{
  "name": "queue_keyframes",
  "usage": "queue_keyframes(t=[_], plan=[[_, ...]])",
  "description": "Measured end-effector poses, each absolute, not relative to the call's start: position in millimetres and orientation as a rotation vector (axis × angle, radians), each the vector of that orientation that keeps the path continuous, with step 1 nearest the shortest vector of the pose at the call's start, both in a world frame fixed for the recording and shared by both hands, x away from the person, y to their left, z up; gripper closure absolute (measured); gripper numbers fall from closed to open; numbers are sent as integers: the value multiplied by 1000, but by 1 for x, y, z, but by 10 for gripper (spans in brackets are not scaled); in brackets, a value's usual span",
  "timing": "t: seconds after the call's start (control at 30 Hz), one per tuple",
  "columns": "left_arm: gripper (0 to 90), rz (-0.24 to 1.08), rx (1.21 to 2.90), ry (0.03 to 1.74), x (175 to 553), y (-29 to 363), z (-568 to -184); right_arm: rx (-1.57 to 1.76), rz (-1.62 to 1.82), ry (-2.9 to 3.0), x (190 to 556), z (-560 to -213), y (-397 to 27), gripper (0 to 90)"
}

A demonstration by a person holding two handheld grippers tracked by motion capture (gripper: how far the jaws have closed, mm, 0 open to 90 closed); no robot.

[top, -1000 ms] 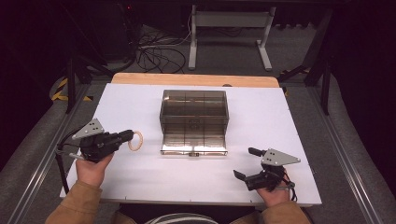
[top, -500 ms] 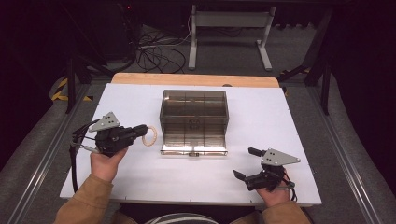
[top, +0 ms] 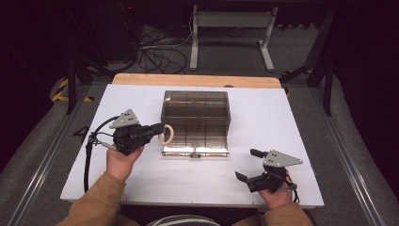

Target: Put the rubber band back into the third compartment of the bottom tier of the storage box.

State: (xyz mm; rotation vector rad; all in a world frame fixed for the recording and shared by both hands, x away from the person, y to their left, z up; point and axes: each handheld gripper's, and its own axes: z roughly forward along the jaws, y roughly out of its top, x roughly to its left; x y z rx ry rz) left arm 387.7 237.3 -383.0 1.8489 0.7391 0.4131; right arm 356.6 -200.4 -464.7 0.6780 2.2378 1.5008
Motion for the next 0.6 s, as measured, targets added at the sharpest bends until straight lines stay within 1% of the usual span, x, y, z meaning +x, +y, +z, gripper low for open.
queue_keyframes(t=[0.4,0.6], plan=[[845,418,1835,724,395,204,-386,679,1507,2236,357,-465,-201,10],[844,433,1843,688,399,190,-390,679,1507,2236,357,-465,-201,10]])
